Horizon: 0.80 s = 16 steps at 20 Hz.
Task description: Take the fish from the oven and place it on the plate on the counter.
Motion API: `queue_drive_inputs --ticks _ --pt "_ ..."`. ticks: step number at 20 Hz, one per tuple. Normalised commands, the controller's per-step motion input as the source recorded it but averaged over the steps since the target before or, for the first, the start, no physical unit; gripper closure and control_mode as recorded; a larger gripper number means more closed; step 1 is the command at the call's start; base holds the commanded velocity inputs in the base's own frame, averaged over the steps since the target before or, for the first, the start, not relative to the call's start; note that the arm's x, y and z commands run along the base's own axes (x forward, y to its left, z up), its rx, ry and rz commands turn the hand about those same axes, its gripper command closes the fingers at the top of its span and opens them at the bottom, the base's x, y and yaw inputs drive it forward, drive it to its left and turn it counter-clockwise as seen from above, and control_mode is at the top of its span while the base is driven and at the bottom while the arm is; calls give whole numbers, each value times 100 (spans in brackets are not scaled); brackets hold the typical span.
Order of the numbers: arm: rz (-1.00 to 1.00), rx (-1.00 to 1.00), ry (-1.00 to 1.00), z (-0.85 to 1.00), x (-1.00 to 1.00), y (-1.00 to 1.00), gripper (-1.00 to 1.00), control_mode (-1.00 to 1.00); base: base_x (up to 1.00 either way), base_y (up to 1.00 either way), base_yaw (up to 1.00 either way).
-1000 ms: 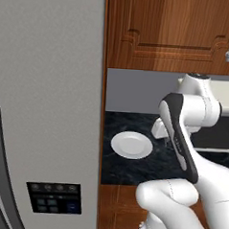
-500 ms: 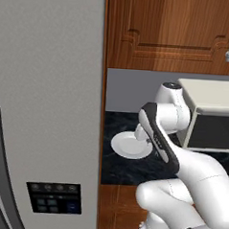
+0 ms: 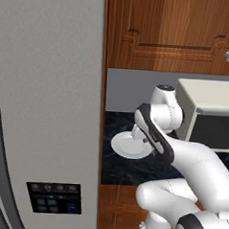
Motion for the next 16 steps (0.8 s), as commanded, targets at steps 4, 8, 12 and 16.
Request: queue_drive_inputs --ticks 4,8,12,16 --pt "1 0 0 -65 11 0 100 -100 0 0 0" --pt "2 0 3 -16 21 0 100 -100 0 0 0" --pt "3 0 9 0 42 0 100 -100 0 0 0" --pt "3 0 9 0 48 0 100 -100 0 0 0"
